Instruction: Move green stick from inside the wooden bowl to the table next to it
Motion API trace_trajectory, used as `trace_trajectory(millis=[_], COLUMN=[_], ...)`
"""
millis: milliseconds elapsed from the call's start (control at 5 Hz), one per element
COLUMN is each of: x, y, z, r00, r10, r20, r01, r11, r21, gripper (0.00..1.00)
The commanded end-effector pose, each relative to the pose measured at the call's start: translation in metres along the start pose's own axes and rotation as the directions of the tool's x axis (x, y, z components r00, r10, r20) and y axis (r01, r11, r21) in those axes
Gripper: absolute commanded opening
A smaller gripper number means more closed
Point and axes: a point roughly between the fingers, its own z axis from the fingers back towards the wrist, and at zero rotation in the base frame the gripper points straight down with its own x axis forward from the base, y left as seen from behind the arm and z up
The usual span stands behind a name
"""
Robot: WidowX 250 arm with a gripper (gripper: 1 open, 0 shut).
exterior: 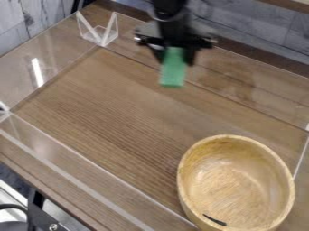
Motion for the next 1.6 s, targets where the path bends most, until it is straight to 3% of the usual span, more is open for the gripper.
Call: trace_trajectory(millis=[0,200,600,1000,1400], x=[0.001,-0.015,0.019,-0.001,0.035], y=[-0.039,-0.076,0.002,-0.069,0.009], z=[0.008,0.005,-0.002,-0.009,-0.015], r00=[0.998,0.996,0.996,0.995,0.991], r10=[-0.031,-0.075,-0.008,-0.053,0.014], r20=[0.051,0.047,0.083,0.086,0.13], r01=[0.033,0.078,0.008,0.058,-0.015], r11=[0.999,0.994,1.0,0.996,1.0], r21=[-0.038,-0.073,-0.007,-0.062,0.001], gripper=[0.0,0.0,0.0,0.0,0.0])
